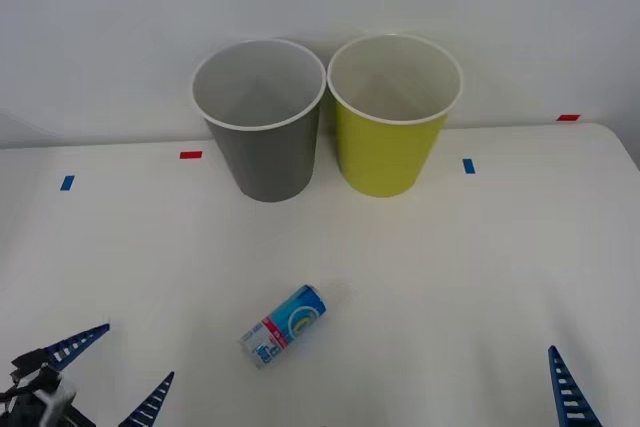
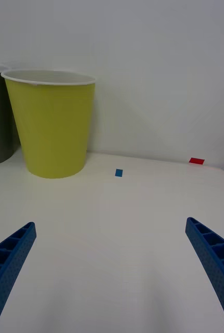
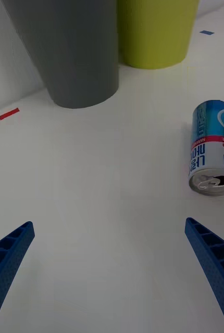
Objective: Put cans in the gray bin and PET bottles in the light green bin.
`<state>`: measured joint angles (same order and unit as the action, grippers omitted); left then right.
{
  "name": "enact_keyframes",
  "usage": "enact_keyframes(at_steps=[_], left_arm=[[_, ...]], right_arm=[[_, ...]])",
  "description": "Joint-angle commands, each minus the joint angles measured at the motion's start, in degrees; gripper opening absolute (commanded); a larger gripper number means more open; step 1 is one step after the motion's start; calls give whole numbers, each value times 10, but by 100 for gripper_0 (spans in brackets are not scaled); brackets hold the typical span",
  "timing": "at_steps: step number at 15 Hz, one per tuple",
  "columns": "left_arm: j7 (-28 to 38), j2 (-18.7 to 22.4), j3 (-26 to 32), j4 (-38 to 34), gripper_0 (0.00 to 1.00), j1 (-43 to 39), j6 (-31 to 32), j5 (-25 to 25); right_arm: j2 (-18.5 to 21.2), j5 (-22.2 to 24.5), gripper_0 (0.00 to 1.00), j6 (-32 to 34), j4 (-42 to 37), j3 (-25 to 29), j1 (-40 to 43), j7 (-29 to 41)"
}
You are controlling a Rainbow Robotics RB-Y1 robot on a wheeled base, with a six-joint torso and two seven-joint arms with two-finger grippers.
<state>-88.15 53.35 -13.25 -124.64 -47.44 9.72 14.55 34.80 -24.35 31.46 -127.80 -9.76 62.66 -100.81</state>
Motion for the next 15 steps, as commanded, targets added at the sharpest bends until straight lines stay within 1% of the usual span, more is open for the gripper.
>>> enact_keyframes(at_steps=[1,6,8,9,10,11,13,15], left_arm=[[0,24,2,-45,100,18,-84,0],[-2,40,2,-112,100,101,-295,1],[-2,47,2,-162,100,132,-414,9],[-2,47,2,-177,100,147,-455,18],[-5,49,2,-189,100,167,-498,43],[-9,54,2,-191,100,188,-527,74],[-18,59,2,-191,100,229,-574,108],[-24,62,2,-191,100,279,-625,160]], right_arm=[[0,0,100,0,0,0,0,0],[0,0,100,0,0,0,0,0],[0,0,100,0,0,0,0,0],[0,0,100,0,0,0,0,0],[0,0,100,0,0,0,0,0],[0,0,100,0,0,0,0,0],[0,0,100,0,0,0,0,0],[0,0,100,0,0,0,0,0]])
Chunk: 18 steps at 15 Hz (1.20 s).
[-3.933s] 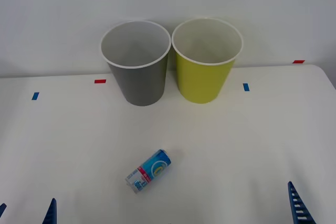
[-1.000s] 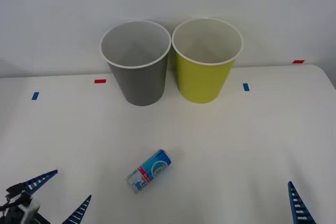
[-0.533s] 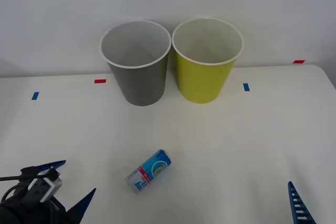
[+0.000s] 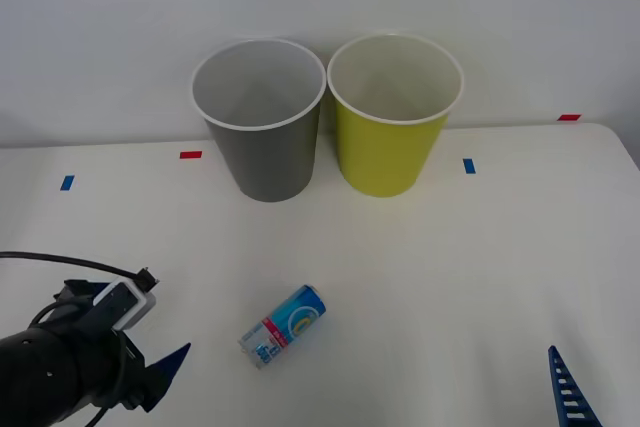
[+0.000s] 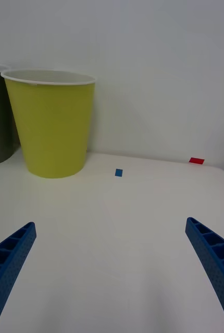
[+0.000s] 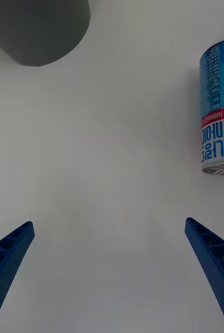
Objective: Put cans in the gray bin and PET bottles in the light green bin.
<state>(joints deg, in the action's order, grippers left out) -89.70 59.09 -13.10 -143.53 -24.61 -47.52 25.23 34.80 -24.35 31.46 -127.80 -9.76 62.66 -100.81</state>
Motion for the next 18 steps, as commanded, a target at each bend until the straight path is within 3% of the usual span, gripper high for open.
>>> enact_keyframes(at_steps=[1,3,7,14,18], left_arm=[[-14,5,-4,-2,100,79,-83,76],[-18,4,-40,-2,100,137,-141,85],[-13,2,-90,-2,100,201,-196,70],[-8,0,-96,-3,100,214,-199,83],[-2,-5,-95,7,100,234,-233,90]], right_arm=[[0,0,100,0,0,0,0,0],[0,0,100,0,0,0,0,0],[0,0,100,0,0,0,0,0],[0,0,100,0,0,0,0,0],[0,0,100,0,0,0,0,0]])
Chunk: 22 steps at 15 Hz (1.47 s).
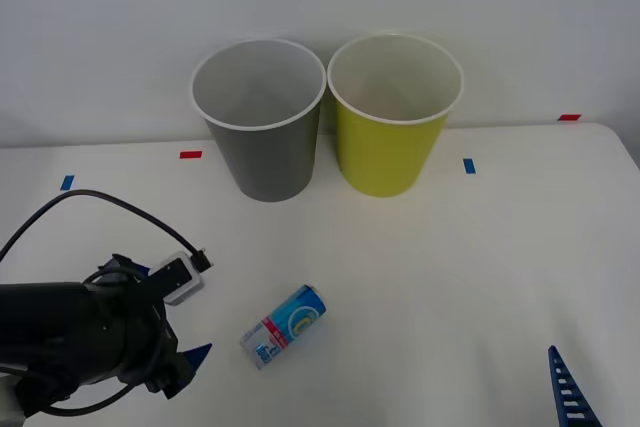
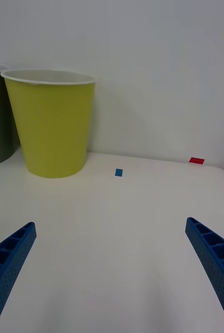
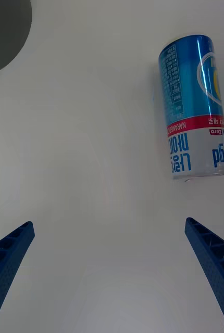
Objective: Put cans in the gray bin and PET bottles in the light green bin.
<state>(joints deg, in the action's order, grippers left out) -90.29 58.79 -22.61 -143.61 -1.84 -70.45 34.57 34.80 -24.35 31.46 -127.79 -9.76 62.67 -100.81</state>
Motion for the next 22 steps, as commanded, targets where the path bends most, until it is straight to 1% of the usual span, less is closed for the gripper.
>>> enact_keyframes(at_steps=[1,3,4,7,9,10,12,14,19,20,22], left_arm=[[6,-8,0,10,100,8,-3,-1],[10,-17,-2,21,100,10,-3,2],[15,-12,-22,25,100,28,-1,1],[105,12,-95,25,100,102,3,-2],[139,11,-125,31,100,133,0,-1],[141,9,-137,41,100,148,0,-1],[136,5,-141,68,100,166,0,22],[107,-14,-144,83,100,183,-20,22],[116,-95,-144,90,100,220,-123,16],[121,-107,-144,93,100,224,-134,16],[126,-134,-144,113,100,228,-134,14]], right_arm=[[0,0,100,0,0,0,0,0],[0,0,100,0,0,0,0,0],[0,0,100,0,0,0,0,0],[0,0,100,0,0,0,0,0],[0,0,100,0,0,0,0,0],[0,0,100,0,0,0,0,0],[0,0,100,0,0,0,0,0],[0,0,100,0,0,0,0,0],[0,0,100,0,0,0,0,0],[0,0,100,0,0,0,0,0],[0,0,100,0,0,0,0,0]])
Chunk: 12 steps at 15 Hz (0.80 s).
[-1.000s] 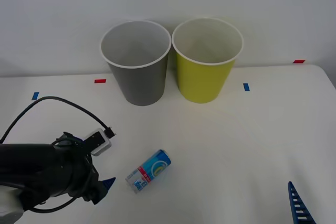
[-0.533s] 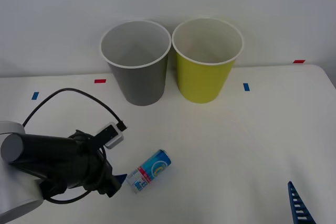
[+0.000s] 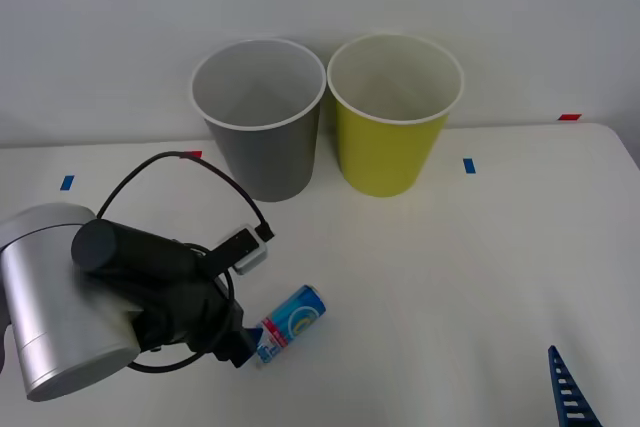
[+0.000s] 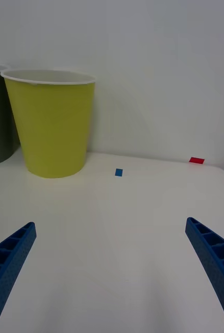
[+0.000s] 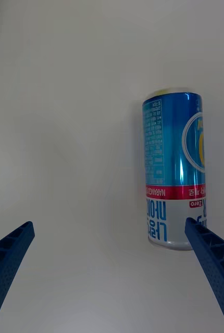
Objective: Put cans in the gray bin and PET bottles in the light green bin.
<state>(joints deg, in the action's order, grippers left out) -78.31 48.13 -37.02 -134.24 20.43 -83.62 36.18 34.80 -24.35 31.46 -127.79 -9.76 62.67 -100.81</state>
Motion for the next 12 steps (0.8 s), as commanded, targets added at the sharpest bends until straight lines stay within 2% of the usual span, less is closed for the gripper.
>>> enact_keyframes(at_steps=[1,3,4,6,7,8,12], left_arm=[[5,-39,-1,30,100,5,-2,-4],[7,-44,-31,35,100,18,-3,-30],[38,-36,-90,35,100,46,-4,-79],[130,-30,-165,36,100,102,-4,-97],[164,-32,-181,38,100,124,-4,-80],[171,-35,-181,39,100,131,-4,-66],[165,-61,-180,59,100,138,-4,-65]], right_arm=[[0,0,100,0,0,0,0,0],[0,0,100,0,0,0,0,0],[0,0,100,0,0,0,0,0],[0,0,100,0,0,0,0,0],[0,0,100,0,0,0,0,0],[0,0,100,0,0,0,0,0],[0,0,100,0,0,0,0,0]])
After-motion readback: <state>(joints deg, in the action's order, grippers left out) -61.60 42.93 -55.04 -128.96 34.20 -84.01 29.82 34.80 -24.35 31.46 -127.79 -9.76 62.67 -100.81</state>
